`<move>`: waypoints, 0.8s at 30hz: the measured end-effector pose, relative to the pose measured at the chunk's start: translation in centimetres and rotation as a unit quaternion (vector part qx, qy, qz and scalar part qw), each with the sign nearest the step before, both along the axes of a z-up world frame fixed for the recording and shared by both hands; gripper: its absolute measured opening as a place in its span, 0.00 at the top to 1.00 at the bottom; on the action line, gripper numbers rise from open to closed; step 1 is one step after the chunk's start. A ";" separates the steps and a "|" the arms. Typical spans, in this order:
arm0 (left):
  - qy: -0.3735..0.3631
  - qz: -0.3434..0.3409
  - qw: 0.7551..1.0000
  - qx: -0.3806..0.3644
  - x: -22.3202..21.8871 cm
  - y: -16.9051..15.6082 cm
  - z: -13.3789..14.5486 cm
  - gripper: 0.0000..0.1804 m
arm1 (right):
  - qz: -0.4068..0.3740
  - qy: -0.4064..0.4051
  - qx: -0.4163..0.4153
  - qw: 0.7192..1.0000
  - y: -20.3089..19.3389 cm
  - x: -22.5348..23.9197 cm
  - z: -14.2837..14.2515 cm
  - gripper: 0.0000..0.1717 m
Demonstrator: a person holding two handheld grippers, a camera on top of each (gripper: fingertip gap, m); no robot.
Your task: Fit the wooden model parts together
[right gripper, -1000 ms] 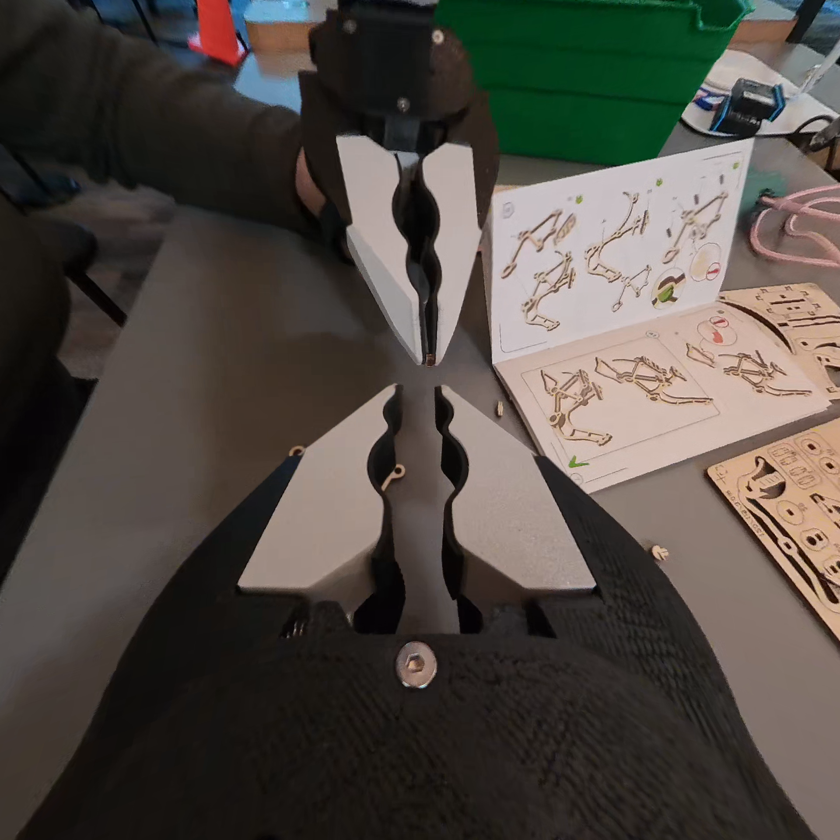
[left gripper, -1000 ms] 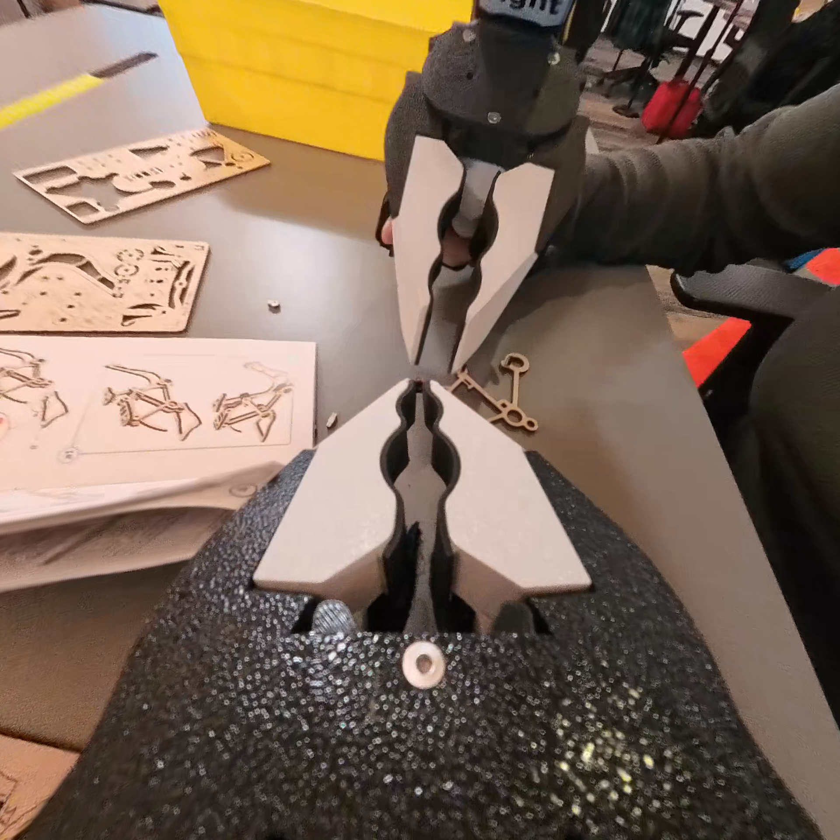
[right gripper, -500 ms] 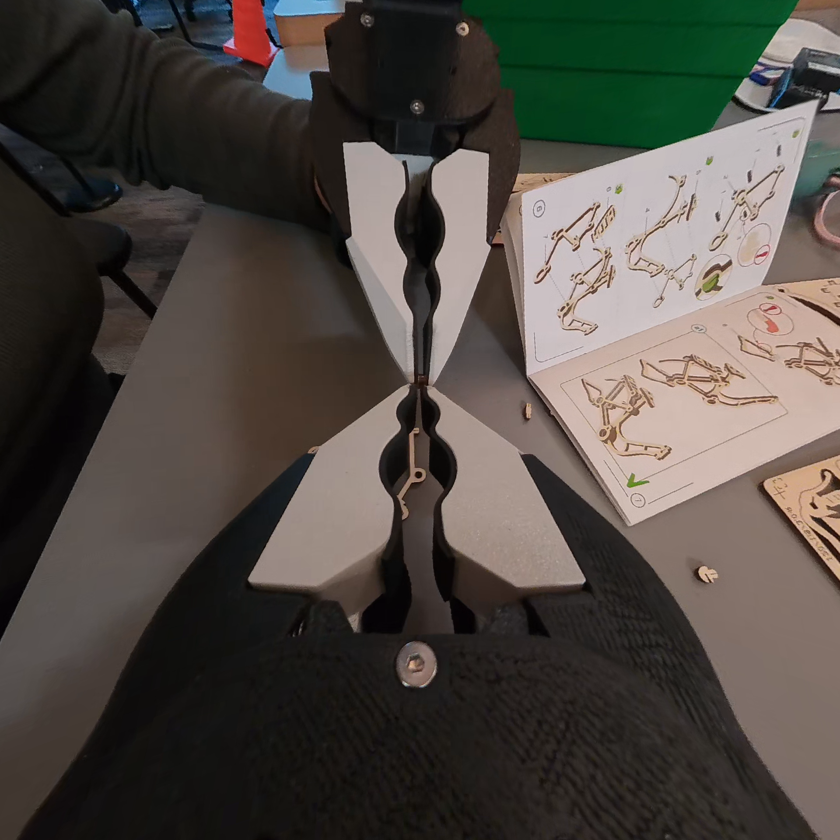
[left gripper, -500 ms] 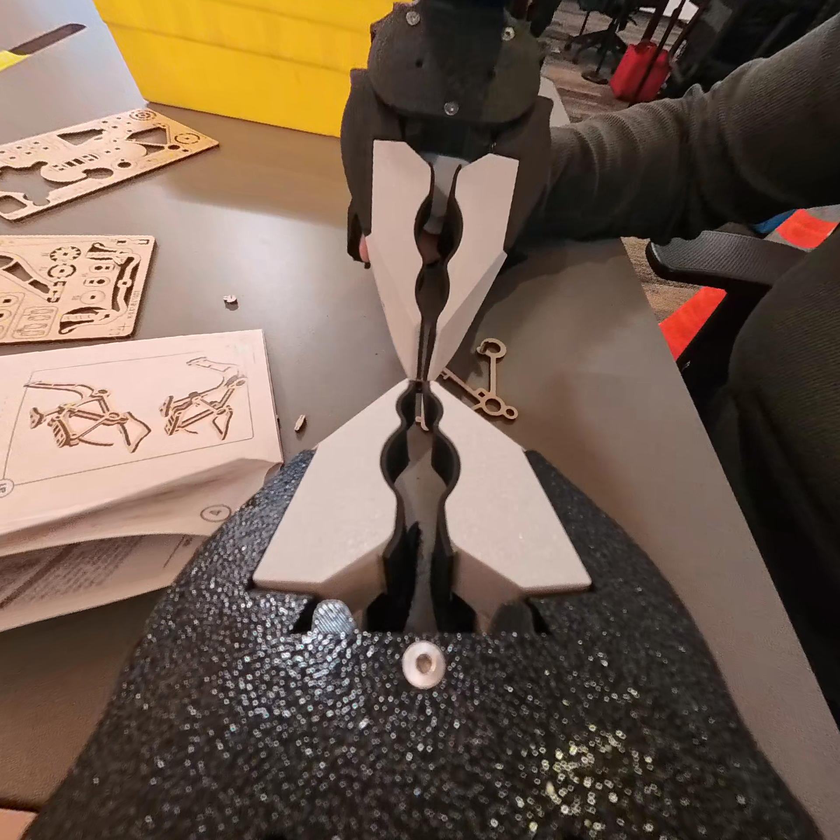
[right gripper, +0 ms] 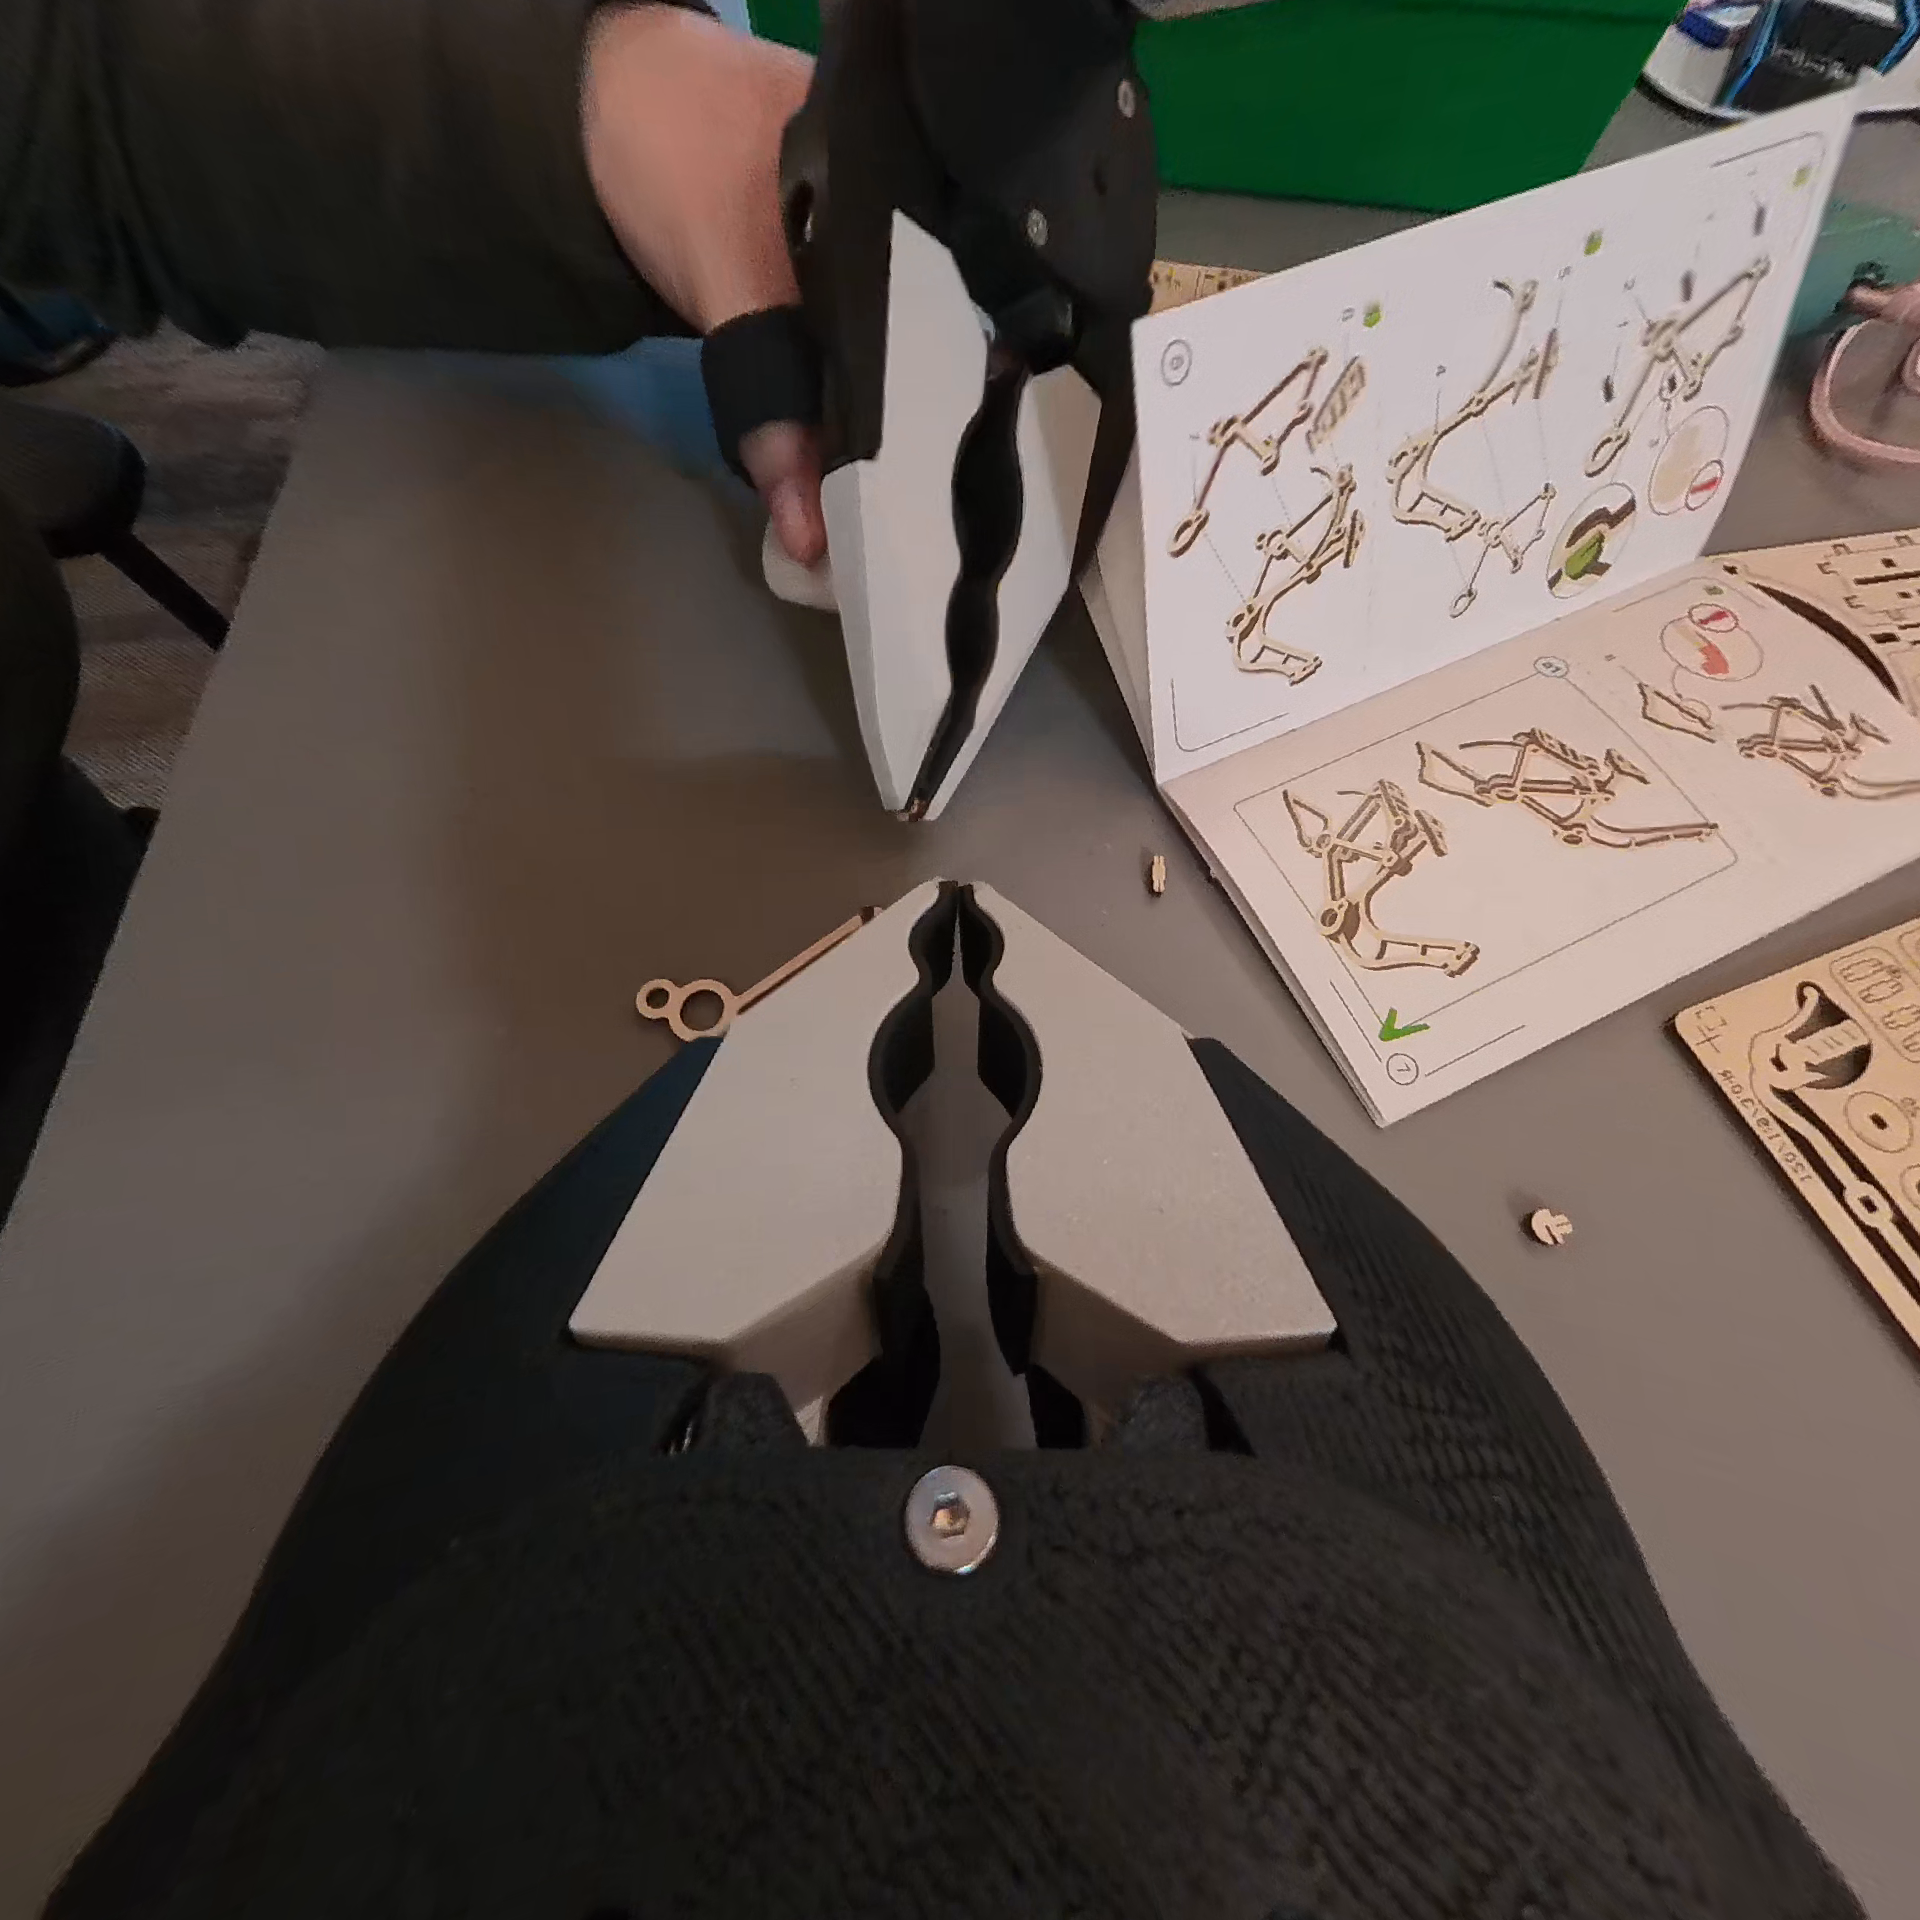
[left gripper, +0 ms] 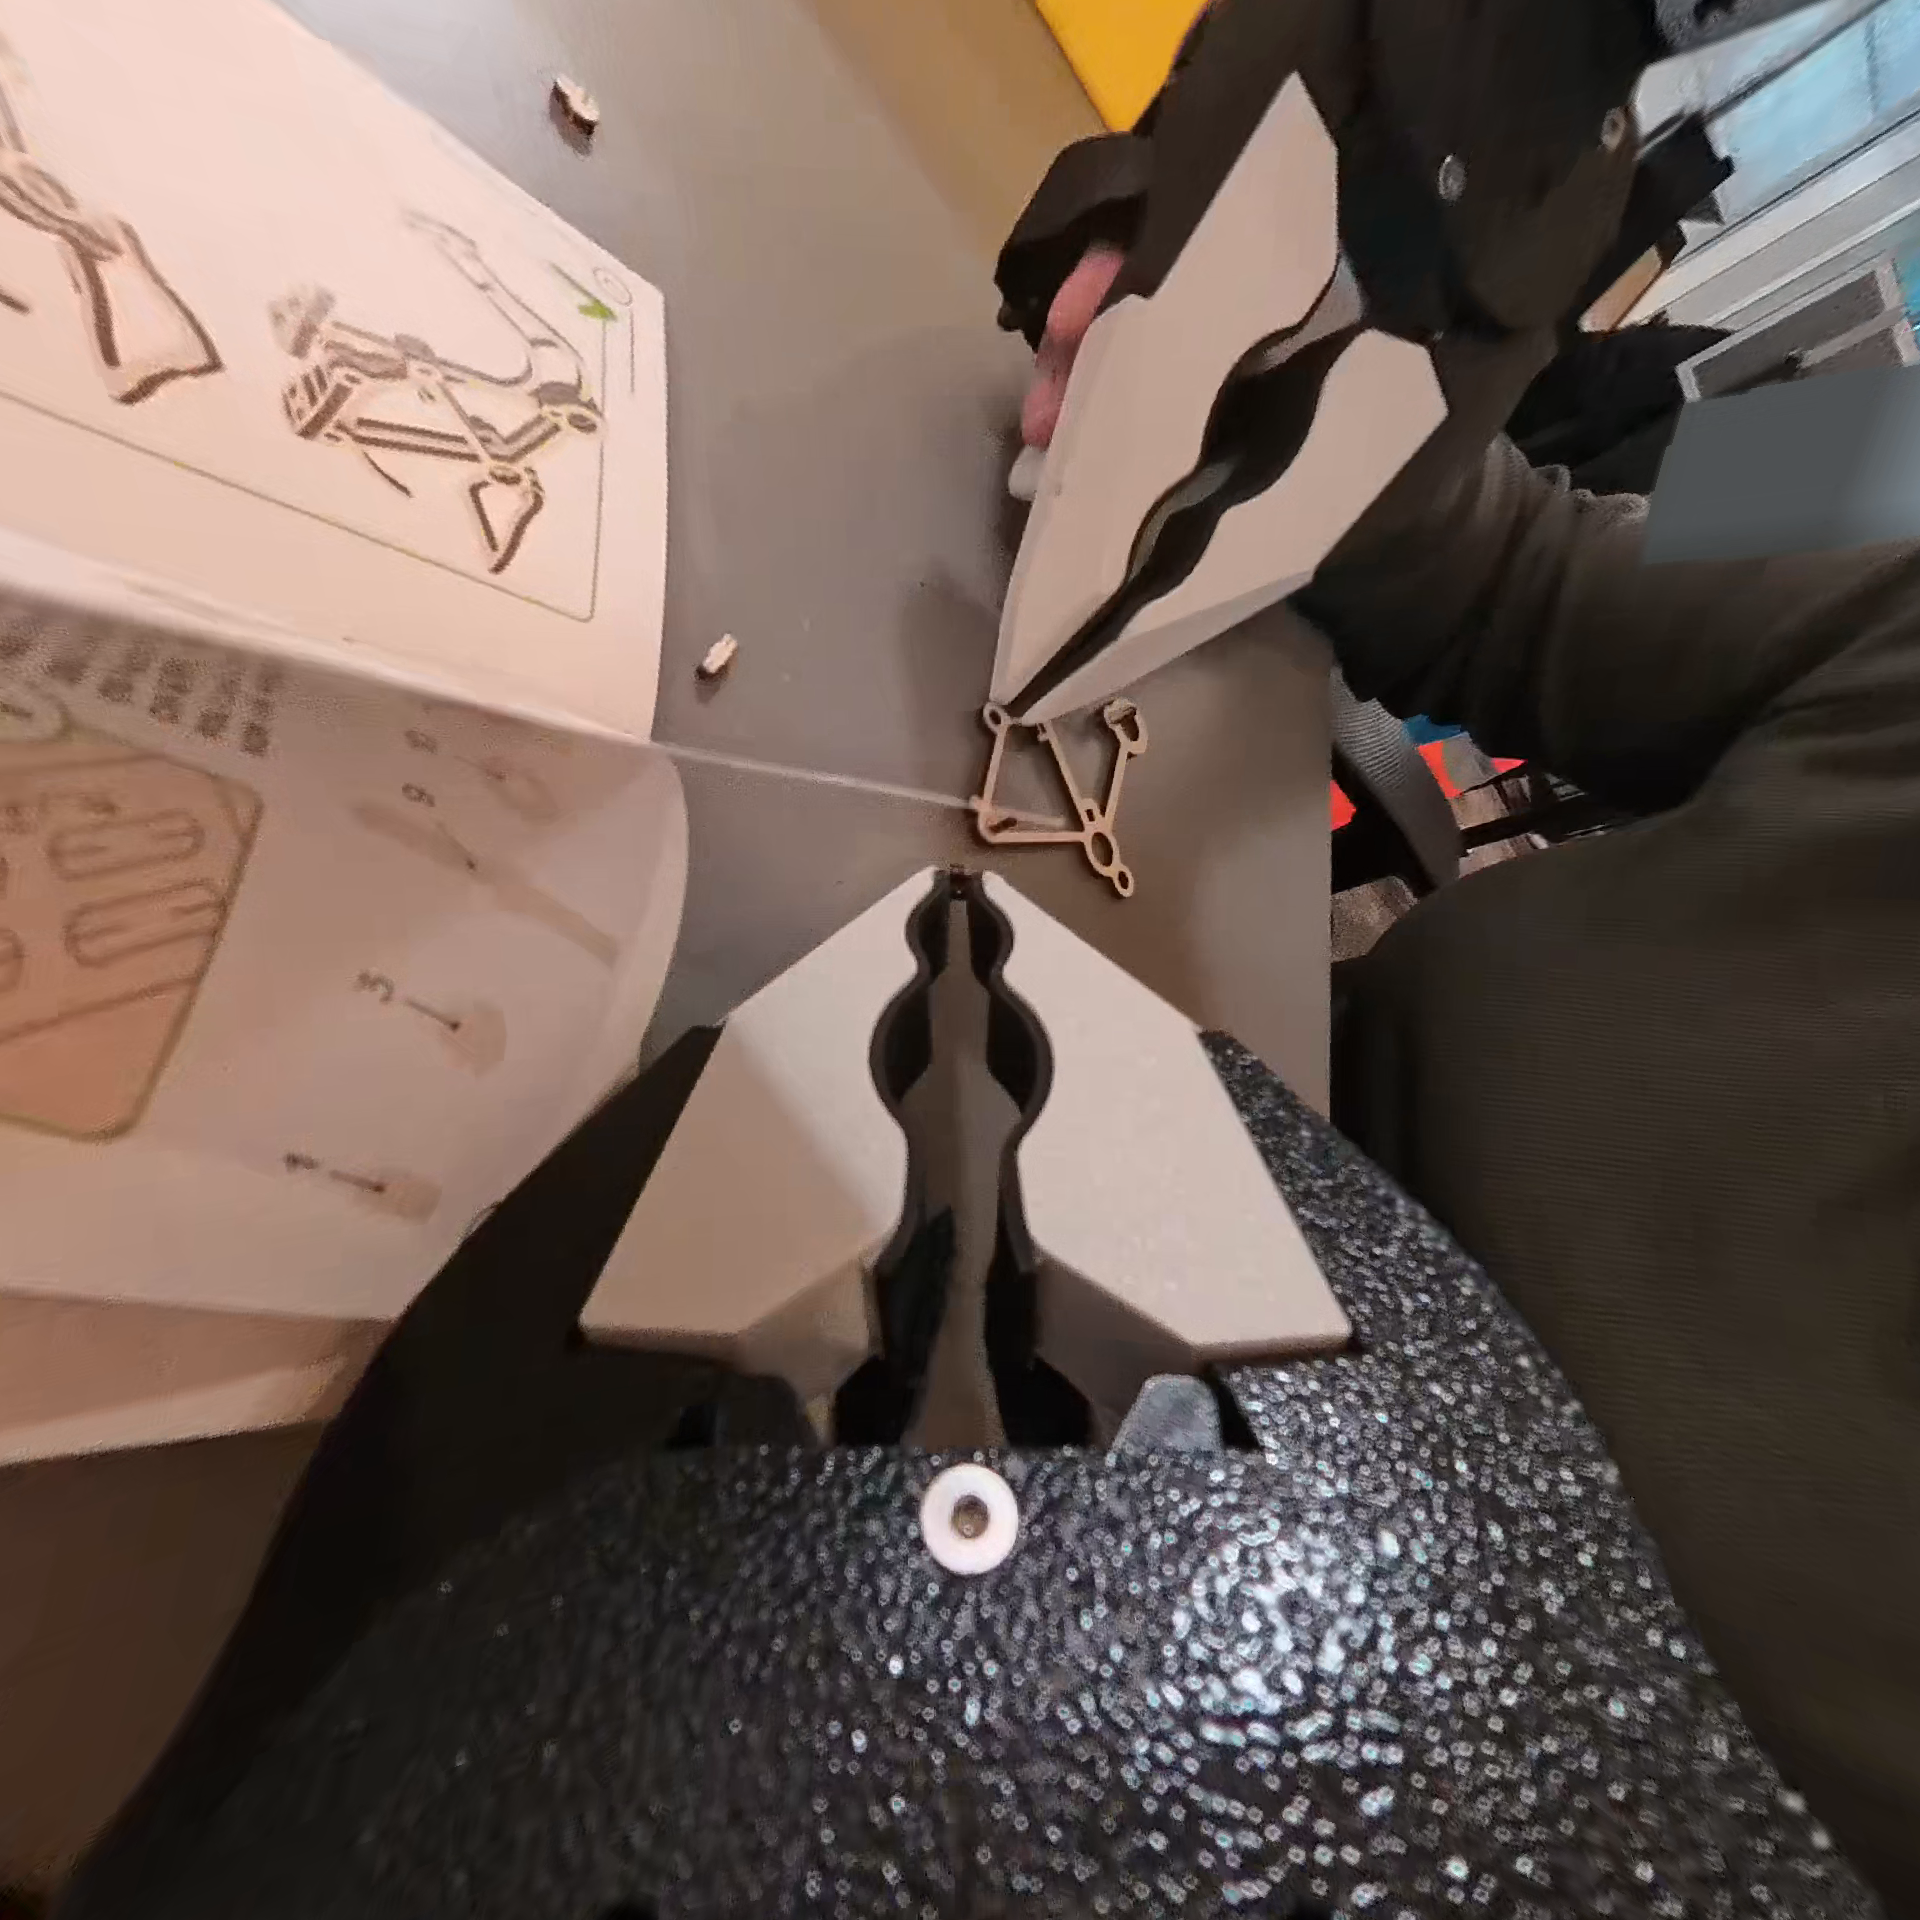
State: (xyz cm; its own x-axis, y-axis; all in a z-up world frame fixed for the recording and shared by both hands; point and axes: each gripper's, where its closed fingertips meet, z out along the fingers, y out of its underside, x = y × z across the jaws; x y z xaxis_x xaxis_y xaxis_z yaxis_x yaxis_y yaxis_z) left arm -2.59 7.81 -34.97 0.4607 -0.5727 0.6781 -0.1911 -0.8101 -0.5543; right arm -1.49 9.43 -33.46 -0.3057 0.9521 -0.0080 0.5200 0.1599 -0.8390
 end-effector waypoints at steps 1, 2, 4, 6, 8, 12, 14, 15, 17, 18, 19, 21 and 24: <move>0.005 0.000 1.000 0.002 -0.1 0.0 0.0 0.99 | 0.000 -0.001 0.008 1.000 0.0 0.0 -0.1 1.00; 0.012 0.000 1.000 0.008 -0.2 0.1 -0.1 0.99 | 0.001 -0.001 0.017 1.000 0.0 -0.1 -0.1 1.00; 0.023 -0.001 0.999 0.025 -0.2 0.2 0.0 0.95 | 0.002 -0.001 0.036 0.999 -0.1 -0.1 -0.2 1.00; 0.027 -0.002 0.999 0.041 -0.2 0.3 0.3 0.88 | 0.005 0.001 0.052 0.999 -0.2 -0.2 -0.2 1.00; 0.038 -0.004 0.998 0.053 -0.2 0.3 0.3 0.87 | 0.009 0.006 0.065 0.998 -0.4 -0.3 0.0 0.99; 0.056 -0.026 0.995 0.075 -0.1 0.0 0.1 0.87 | 0.017 -0.003 0.082 0.996 -0.7 -0.4 -0.3 0.98; 0.070 -0.041 0.992 0.094 0.1 -0.3 0.0 0.89 | 0.018 -0.007 0.083 0.996 -0.7 -0.3 -0.5 0.98; 0.079 -0.050 0.990 0.107 0.2 -0.4 -0.1 0.90 | 0.018 -0.008 0.082 0.996 -0.6 -0.3 -0.5 0.98; 0.099 -0.063 0.984 0.137 0.5 -0.4 -0.3 0.91 | 0.016 -0.006 0.080 0.997 -0.5 -0.3 -0.5 0.98; 0.111 -0.068 0.980 0.151 0.5 -0.4 -0.4 0.91 | 0.016 -0.006 0.078 0.997 -0.5 -0.3 -0.5 0.98; 0.120 -0.071 0.977 0.163 0.6 -0.4 -0.5 0.92 | 0.015 -0.005 0.077 0.997 -0.4 -0.3 -0.4 0.98; 0.131 -0.077 0.972 0.177 0.6 -0.4 -0.5 0.93 | 0.014 -0.004 0.077 0.997 -0.3 -0.2 -0.4 0.98; 0.127 -0.077 0.973 0.180 0.7 -0.4 -0.6 0.93 | 0.013 -0.003 0.078 0.997 -0.2 -0.1 -0.5 0.97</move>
State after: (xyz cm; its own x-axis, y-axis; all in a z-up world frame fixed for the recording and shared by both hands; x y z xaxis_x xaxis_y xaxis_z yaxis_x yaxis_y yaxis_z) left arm -1.90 7.43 -35.52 0.4775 -0.8268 0.2973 -0.4621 -0.5241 -0.7154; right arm -1.63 9.19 -33.92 -0.3308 0.9336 0.1374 0.5195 0.3017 -0.7994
